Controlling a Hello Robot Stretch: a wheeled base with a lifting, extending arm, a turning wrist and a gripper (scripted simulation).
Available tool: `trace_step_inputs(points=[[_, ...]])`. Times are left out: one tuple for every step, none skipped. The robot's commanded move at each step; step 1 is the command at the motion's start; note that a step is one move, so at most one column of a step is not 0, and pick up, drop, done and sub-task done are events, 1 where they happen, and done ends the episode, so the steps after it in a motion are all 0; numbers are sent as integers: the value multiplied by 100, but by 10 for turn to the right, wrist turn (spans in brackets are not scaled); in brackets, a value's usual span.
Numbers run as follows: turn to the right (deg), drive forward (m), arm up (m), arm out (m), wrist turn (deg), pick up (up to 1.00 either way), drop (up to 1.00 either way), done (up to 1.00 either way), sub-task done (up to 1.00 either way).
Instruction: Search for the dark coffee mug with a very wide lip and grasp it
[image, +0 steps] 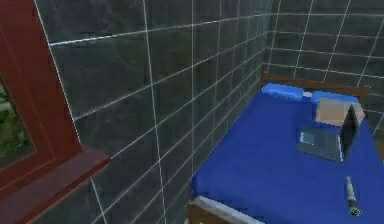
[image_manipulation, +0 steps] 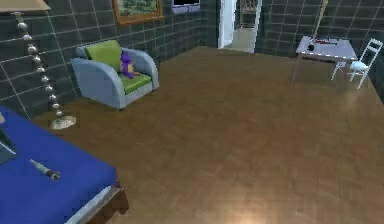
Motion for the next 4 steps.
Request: trace_step_inputs(points=[[450,0,0,0,0,0,0,0,0],[450,0,0,0,0,0,0,0,0],[300,0,0,0,0,0,0,0,0],[0,15,0,0,0,0,0,0,0]])
